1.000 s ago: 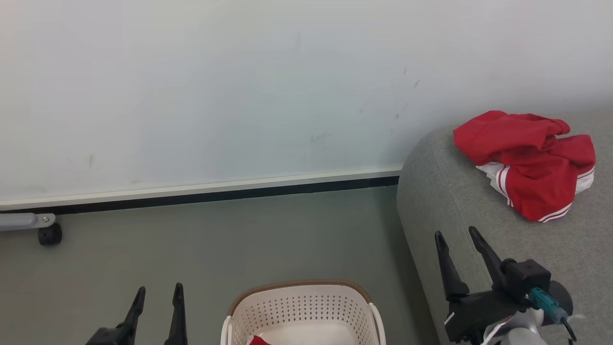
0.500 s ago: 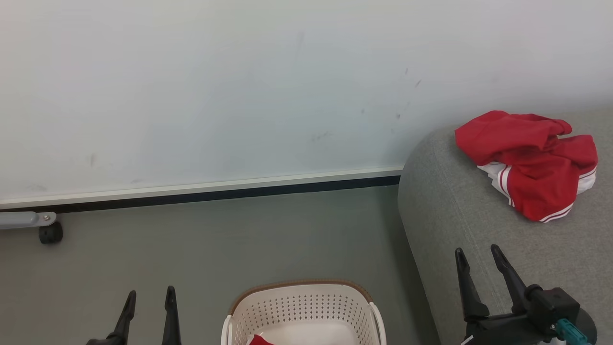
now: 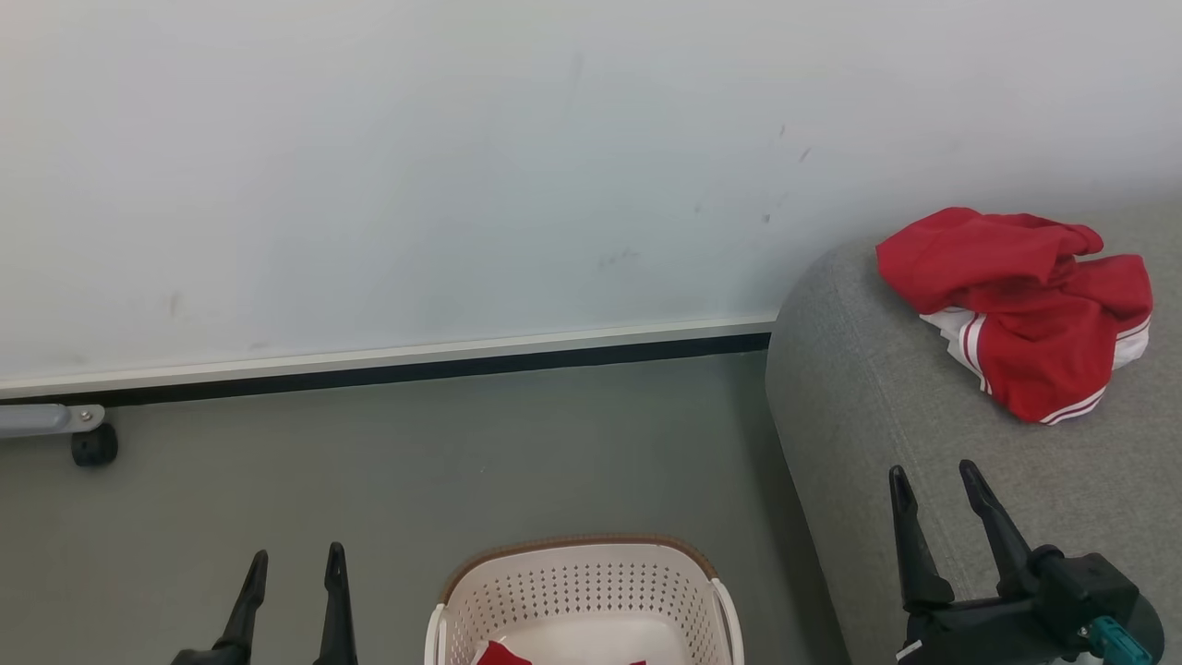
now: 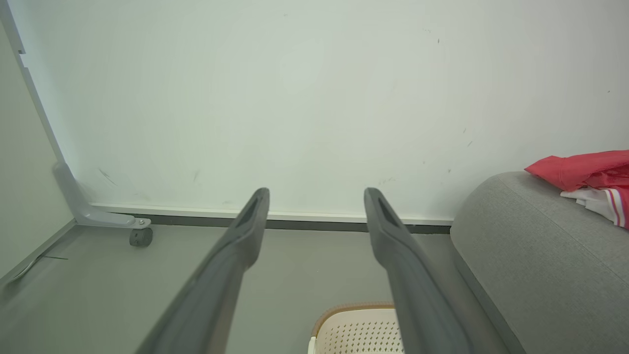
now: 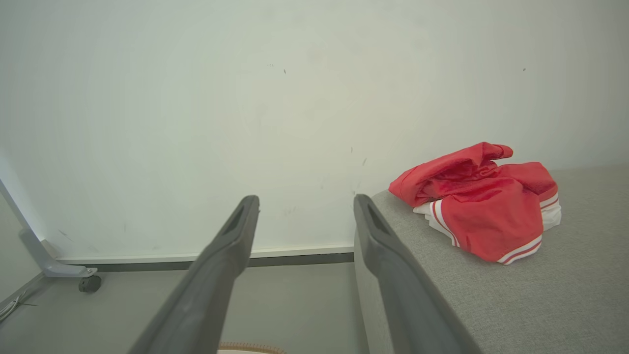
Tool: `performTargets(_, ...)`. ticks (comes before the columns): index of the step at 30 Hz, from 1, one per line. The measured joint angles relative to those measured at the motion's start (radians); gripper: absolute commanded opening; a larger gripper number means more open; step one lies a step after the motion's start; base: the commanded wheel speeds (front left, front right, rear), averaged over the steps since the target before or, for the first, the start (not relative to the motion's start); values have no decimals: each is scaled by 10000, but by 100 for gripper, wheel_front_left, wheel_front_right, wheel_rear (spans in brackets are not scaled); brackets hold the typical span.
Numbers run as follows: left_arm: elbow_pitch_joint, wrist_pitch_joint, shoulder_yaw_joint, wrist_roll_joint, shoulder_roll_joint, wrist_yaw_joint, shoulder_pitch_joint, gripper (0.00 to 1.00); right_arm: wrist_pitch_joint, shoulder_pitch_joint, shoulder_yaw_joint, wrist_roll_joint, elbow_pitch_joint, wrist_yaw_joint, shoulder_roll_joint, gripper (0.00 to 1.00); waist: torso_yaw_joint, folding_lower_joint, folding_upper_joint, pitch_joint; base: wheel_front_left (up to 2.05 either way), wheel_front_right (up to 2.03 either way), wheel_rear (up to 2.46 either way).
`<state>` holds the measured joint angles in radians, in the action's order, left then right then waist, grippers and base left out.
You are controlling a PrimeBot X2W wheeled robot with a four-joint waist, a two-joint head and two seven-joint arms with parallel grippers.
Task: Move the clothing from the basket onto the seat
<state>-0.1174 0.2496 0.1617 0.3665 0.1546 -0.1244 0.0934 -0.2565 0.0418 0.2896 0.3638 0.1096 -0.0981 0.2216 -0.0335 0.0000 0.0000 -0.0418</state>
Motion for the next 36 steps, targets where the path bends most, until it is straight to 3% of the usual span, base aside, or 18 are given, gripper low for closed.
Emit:
performTargets(19, 35, 0, 272, -265, -50, 61, 64, 100, 0, -124, -510, -52, -447, -86, 82, 100, 31, 0, 1, 462, 0, 0, 0)
performTargets(36, -2033, -846, 1778, -1266, -253, 683, -2317, 100, -2, 668, -1381, -495, -1509, -163, 627, 100, -246, 2, 1, 2480, 0, 0, 0)
